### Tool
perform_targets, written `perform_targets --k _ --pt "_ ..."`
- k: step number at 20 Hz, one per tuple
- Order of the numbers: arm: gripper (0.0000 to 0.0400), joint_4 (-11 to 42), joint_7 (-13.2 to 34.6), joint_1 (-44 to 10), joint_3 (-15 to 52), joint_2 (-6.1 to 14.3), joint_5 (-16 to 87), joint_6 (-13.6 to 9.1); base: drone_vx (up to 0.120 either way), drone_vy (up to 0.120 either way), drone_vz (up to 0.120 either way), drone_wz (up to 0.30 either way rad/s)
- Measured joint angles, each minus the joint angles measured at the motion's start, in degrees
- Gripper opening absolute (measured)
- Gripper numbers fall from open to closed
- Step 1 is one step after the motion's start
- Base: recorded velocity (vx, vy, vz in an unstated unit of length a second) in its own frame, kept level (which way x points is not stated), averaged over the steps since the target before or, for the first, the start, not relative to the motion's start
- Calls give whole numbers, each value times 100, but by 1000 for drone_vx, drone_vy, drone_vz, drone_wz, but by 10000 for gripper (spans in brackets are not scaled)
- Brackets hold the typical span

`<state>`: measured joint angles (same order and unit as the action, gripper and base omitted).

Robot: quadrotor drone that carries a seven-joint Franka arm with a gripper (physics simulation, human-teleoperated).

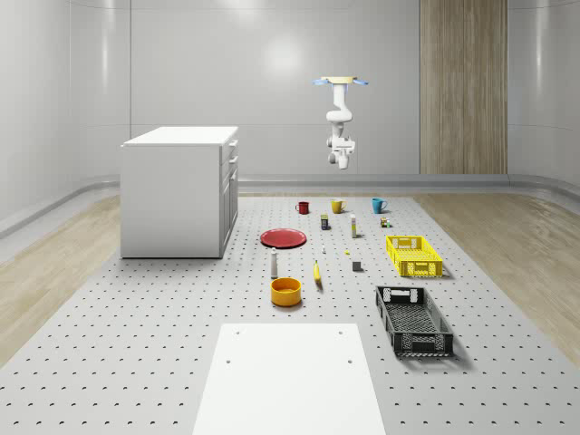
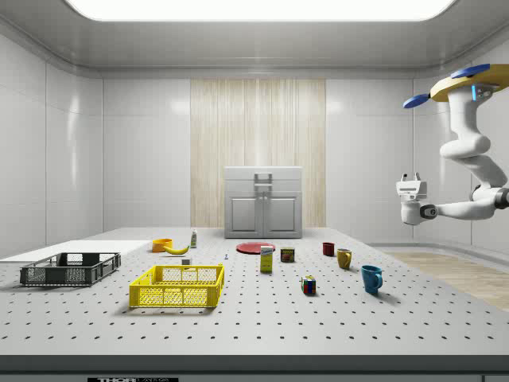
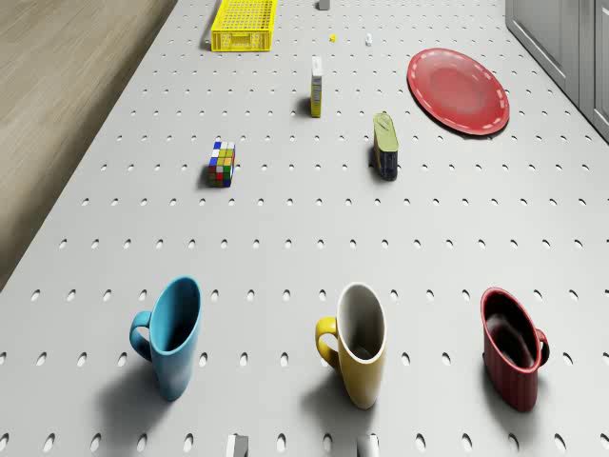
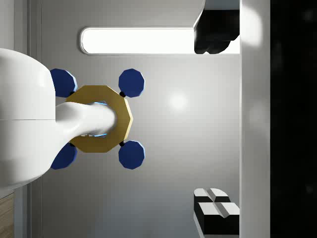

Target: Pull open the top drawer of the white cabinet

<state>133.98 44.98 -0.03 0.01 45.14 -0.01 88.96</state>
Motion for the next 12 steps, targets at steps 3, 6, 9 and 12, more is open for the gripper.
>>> perform_targets --k 3,6,9,12 --pt "340 -362 -5 -9 4 -43 -3 -305 0 0 0 0" --pt "322 -733 -9 -16 8 -145 -6 -561 0 0 0 0" --pt "313 -1083 -11 -21 12 -269 -8 -773 0 0 0 0" --pt "309 -1351 -13 -26 14 -370 -10 -927 27 0 107 0"
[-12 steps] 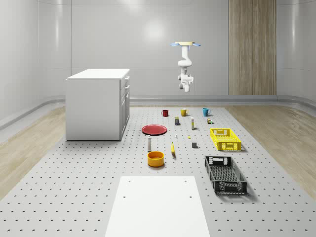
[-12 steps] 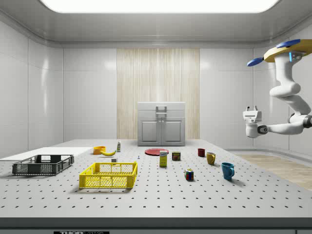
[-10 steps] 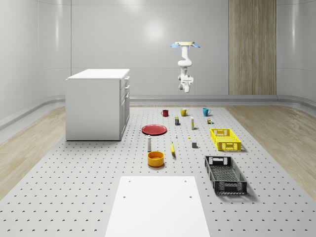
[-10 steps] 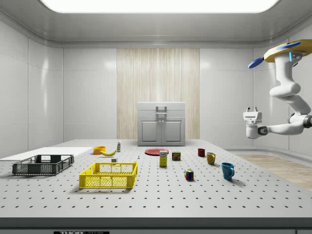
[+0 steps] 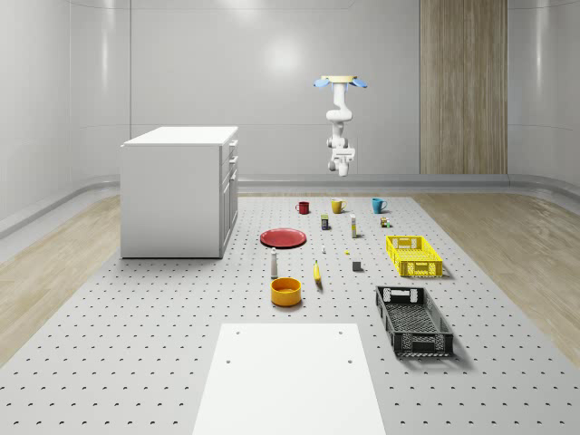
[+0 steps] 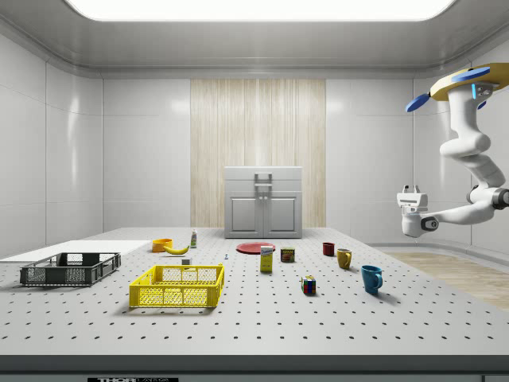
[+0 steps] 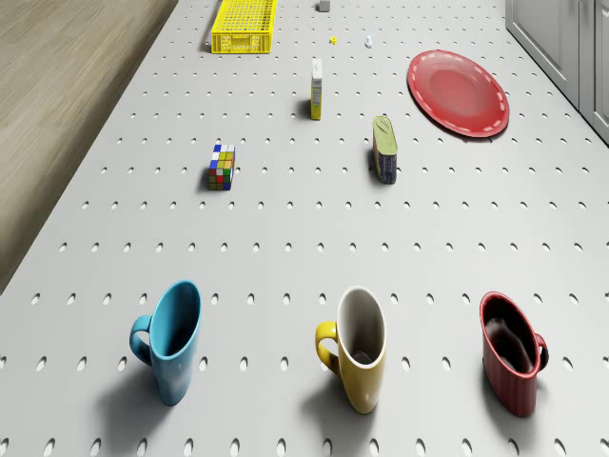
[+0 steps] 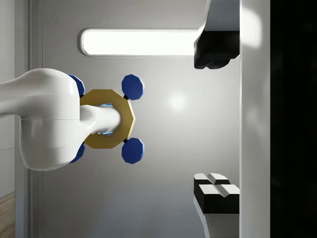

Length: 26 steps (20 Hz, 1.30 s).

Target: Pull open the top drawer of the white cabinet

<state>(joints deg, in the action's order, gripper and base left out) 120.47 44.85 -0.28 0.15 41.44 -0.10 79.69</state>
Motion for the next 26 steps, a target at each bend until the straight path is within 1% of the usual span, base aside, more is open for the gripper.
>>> perform_targets --k 2,7,18,20,22,23,24,26 --pt "307 -125 -1 -3 2 -48 -1 -68 80 0 120 0" --pt "306 -290 -3 -8 5 -107 -3 -152 120 -120 120 0" --pt "305 -341 -7 -17 11 -110 -4 -152 120 -120 120 0" --pt "305 -338 -7 -18 12 -105 -3 -145 120 -100 20 0" --pt "305 -334 -8 -19 14 -100 -2 -137 0 0 0 0" --pt "305 -329 -20 2 -100 -99 -196 -136 0 0 0 0" --pt "307 -290 -114 80 -506 -101 -839 -145 0 -40 0 0" --pt "311 -51 -329 273 -1372 -89 -2167 -167 120 -120 0 0"
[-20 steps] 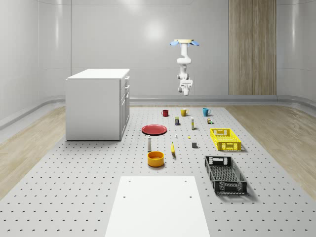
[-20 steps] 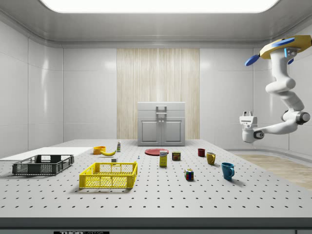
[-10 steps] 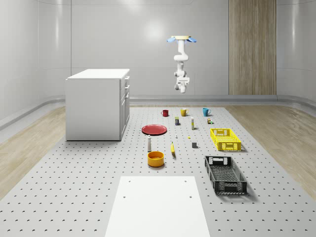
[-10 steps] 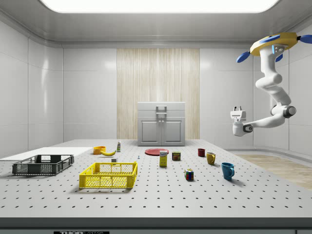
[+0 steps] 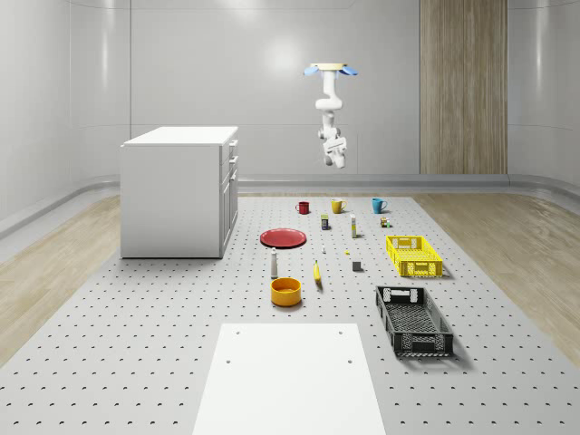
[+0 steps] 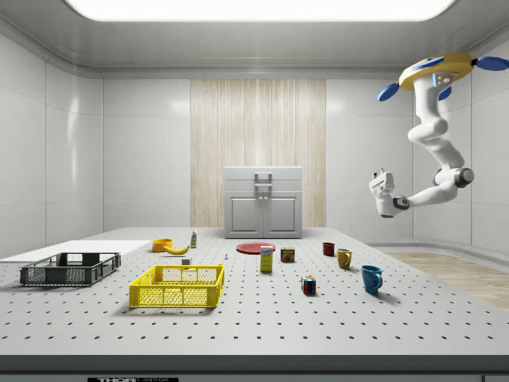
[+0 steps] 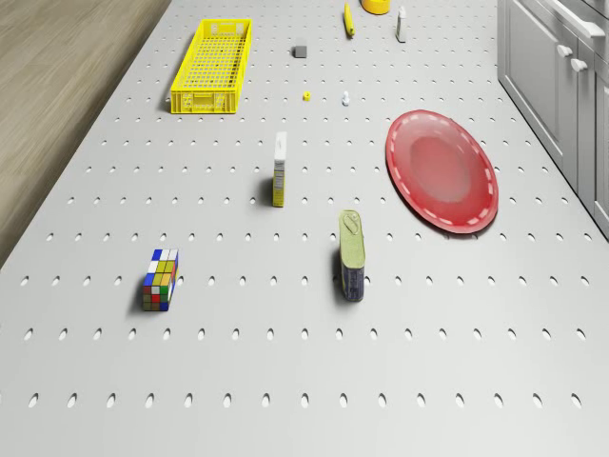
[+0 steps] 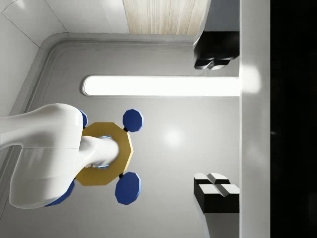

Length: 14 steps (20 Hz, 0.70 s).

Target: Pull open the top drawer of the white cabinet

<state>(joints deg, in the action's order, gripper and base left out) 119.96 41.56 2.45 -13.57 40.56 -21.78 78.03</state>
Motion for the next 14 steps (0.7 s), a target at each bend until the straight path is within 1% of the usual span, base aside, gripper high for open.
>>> perform_targets --k 3,6,10,14 --pt "312 534 -258 312 -1011 57 -1547 -13 120 -120 0 0" --pt "310 1010 -433 602 -1664 138 -2531 3 120 -120 0 0" --pt "308 1421 -557 924 -2174 258 -3231 67 120 -120 0 0" --pt "306 1642 -597 1179 -2466 379 -3536 163 120 -120 0 0"
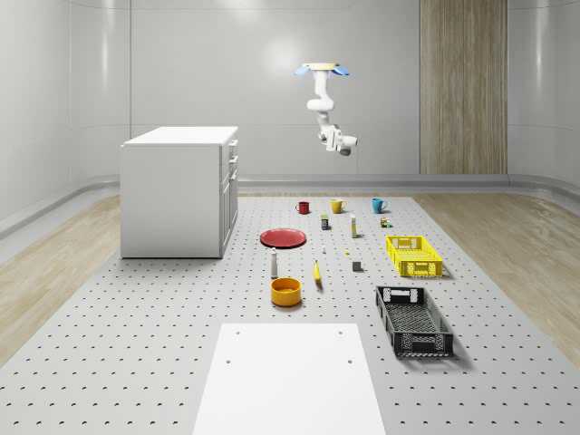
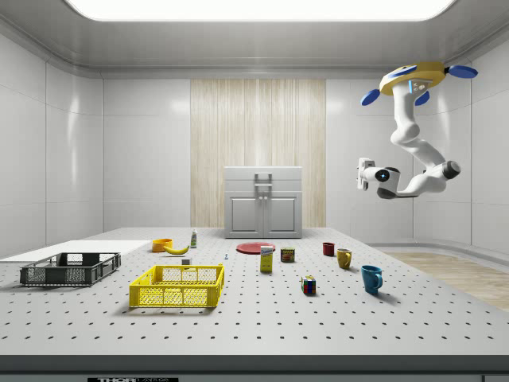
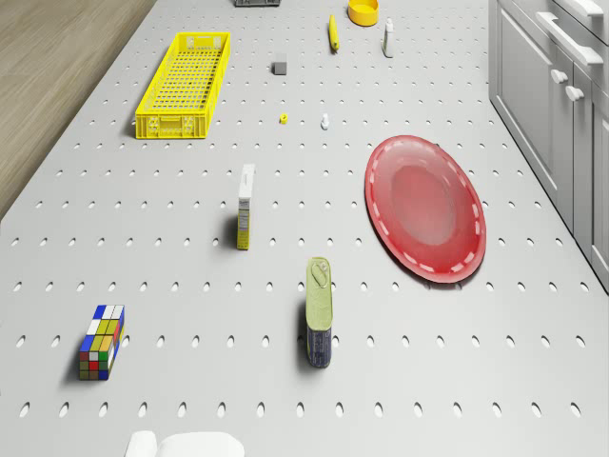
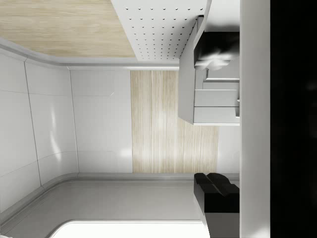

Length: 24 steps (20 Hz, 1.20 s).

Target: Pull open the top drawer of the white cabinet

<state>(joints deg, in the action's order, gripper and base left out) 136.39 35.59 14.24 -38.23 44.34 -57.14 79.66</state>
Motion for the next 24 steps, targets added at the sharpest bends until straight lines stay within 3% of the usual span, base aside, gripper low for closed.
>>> perform_targets --k 7,12,24 --pt "305 168 33 351 -287 203 -124 201 120 -120 0 0" --pt "305 219 91 561 -419 344 -88 350 120 -120 104 0" --pt "305 280 264 994 -645 669 105 695 120 -120 0 0"
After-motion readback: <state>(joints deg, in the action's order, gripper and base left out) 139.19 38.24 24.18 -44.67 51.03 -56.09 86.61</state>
